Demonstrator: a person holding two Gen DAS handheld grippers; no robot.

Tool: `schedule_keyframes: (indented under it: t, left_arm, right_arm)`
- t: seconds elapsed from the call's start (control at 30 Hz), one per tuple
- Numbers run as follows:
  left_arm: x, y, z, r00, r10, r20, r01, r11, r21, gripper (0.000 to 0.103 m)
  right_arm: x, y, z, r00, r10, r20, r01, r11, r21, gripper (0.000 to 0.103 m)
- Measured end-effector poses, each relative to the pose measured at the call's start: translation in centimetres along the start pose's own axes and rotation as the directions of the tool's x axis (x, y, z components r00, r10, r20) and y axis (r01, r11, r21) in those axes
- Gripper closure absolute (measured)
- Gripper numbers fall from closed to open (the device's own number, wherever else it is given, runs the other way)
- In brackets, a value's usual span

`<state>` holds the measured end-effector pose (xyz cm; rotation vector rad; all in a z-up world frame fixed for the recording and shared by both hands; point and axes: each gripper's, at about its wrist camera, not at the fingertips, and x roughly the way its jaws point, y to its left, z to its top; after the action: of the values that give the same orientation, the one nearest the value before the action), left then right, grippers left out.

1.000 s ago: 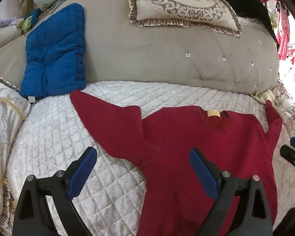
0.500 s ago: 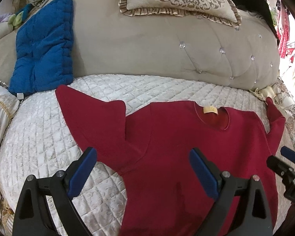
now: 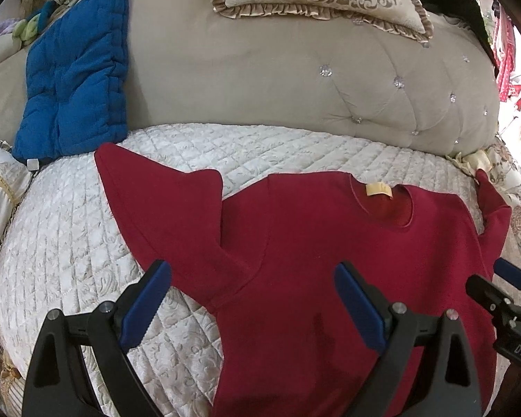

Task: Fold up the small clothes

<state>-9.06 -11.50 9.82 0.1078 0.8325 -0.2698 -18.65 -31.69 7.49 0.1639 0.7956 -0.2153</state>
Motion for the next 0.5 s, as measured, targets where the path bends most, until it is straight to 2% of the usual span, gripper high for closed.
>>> schedule_keyframes:
  t: [0.2,0.5]
  left_arm:
    - [0.2,0.1,0.0,1.000,-0.009,-0.001,0.009,1.000,0.001,0.006]
    - [0.8,0.5,0.0,1.000,-0.014,-0.010,0.014,1.000,-0.012,0.006]
  right_arm:
    - [0.7,-0.2,0.1,0.999,-0.035,-0.013,0.035,0.999,0.014,0.037]
    - [1.8,-1.1,0.2,0.999,-0.037,-0.029,0.039,0.996,0.080,0.037]
